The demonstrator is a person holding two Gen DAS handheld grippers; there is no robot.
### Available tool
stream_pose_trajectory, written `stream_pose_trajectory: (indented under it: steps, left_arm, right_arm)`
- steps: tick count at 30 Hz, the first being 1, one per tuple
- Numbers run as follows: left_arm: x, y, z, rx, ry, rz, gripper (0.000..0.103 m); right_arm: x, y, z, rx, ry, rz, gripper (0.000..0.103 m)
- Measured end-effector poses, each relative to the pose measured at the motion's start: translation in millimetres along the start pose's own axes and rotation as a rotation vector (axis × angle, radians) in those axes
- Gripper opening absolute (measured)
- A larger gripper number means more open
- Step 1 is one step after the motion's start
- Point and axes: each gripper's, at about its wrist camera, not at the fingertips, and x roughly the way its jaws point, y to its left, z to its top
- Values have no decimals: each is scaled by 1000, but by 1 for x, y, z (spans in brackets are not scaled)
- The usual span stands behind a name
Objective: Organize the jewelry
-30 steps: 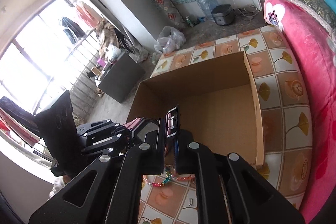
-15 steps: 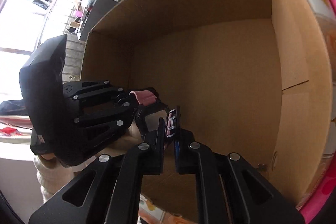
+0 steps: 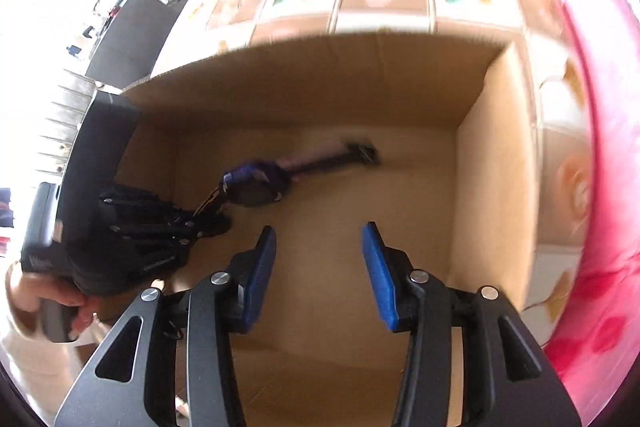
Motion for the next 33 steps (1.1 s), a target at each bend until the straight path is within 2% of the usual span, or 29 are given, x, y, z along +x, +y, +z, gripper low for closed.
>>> stream_pose_trajectory:
  steps: [2,3,4,5,6,7,8,10,13,14,17,19,20,21,23,24,26,29,33]
  left_arm:
    - [0,-2,0,-8,6,-4,8]
    - [-2,-6,-1,15,-3,31,12]
    - [-4,-11,-2,46,-21,100,25]
    - [-7,-19,-5,93,-57,228,36]
    - [-11,-31,-10,174,-118,384,53]
    - [-12,-41,-14,242,-156,455,56]
    - [-10,-51,-19,315,-173,522,56]
    - [-3,-66,-25,421,-184,573,56]
    - [12,-85,-30,527,-174,618,57]
    - [14,-90,-31,542,-172,633,55]
    - [21,-104,-32,616,-128,640,51]
    - [23,-111,-35,661,-135,633,47]
    - [22,-112,-38,681,-145,621,42]
    - [21,-112,-45,710,-157,601,34]
    - [25,-120,-55,776,-203,623,33]
    - [27,-124,-58,806,-207,636,32]
    - [30,-130,-62,828,-216,653,31]
    - [36,-140,-75,903,-271,692,27]
    - [54,-156,-100,1042,-330,814,29]
  right_arm:
    - [-2,-3,2,-18,-30,-25,44]
    - [-2,-1,1,-32,-41,-34,45]
    - [-3,2,-3,-50,-54,-46,45]
    - [-6,5,-4,-64,-61,-55,45]
    - [-8,7,-8,-81,-73,-70,45]
    - [-14,4,-8,-91,-85,-79,45]
    - [-23,2,-22,-103,-110,-79,45]
    - [-38,-2,-35,-88,-162,-43,48]
    - [-59,-26,-61,15,-228,152,50]
    - [-66,-31,-68,32,-263,170,50]
    - [-88,-47,-88,71,-406,144,55]
    - [-92,-67,-96,126,-427,144,52]
    - [-93,-75,-99,144,-435,202,53]
    - [-92,-80,-102,166,-438,251,53]
    - [-94,-86,-108,189,-446,298,53]
    - [-94,-85,-109,183,-453,283,53]
    - [-94,-75,-120,162,-466,161,54]
    - [-89,-73,-133,144,-450,174,54]
    - [-73,-79,-141,147,-387,184,54]
